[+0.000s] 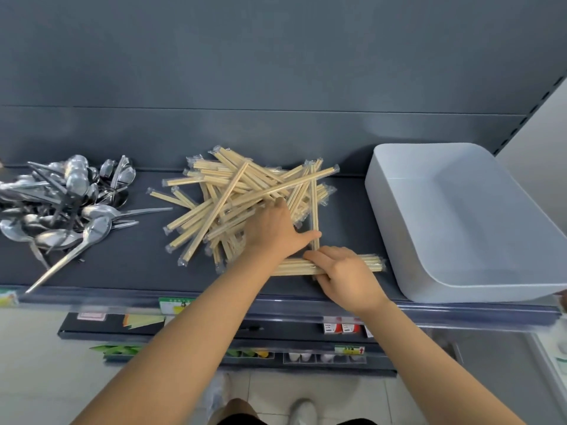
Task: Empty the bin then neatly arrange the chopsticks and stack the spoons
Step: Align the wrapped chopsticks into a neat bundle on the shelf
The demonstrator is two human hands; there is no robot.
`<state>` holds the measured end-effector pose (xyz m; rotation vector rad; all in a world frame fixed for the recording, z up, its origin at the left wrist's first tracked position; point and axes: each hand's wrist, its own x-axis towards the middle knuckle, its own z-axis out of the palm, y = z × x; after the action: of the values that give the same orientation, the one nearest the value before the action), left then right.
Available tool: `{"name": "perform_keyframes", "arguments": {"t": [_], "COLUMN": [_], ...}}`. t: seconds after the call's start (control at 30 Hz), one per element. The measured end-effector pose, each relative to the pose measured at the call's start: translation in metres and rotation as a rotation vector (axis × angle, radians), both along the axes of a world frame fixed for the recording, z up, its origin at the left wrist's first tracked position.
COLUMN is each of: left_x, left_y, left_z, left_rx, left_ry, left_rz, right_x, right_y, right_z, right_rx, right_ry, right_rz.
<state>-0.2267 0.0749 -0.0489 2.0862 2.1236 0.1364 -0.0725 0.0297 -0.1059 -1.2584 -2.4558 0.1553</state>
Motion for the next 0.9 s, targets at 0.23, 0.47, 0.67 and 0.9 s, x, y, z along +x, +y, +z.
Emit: {"name": "perform_keyframes", "arguments": {"t": [0.23, 0.47, 0.67, 0.9], "left_x": [0.017, -0.009, -0.056, -0.077], "left_y": [0.02, 0.01, -0.012, -0.022], "left_z": [0.004, 0.009, 0.005, -0.011], "left_rx": [-0.085, 0.066, 0.133, -0.306], "left_ry": [0.057, 0.279, -0.017, -0.454], "left_rz": [-0.019, -0.281, -0.334, -0.342], "right_x": [0.0, 0.001, -0.003, -0.011], "right_y": [-0.015, -0.016, -0.018, -0.007], "right_z": [-0.014, -0.014, -0.008, -0.002], "right_rx": [0.124, 0.056, 0.018, 0.204], "right_ry": [0.123, 0.168, 0.173, -0.119], "right_rz": [-0.111, -0.169, -0.215, -0.185]}}
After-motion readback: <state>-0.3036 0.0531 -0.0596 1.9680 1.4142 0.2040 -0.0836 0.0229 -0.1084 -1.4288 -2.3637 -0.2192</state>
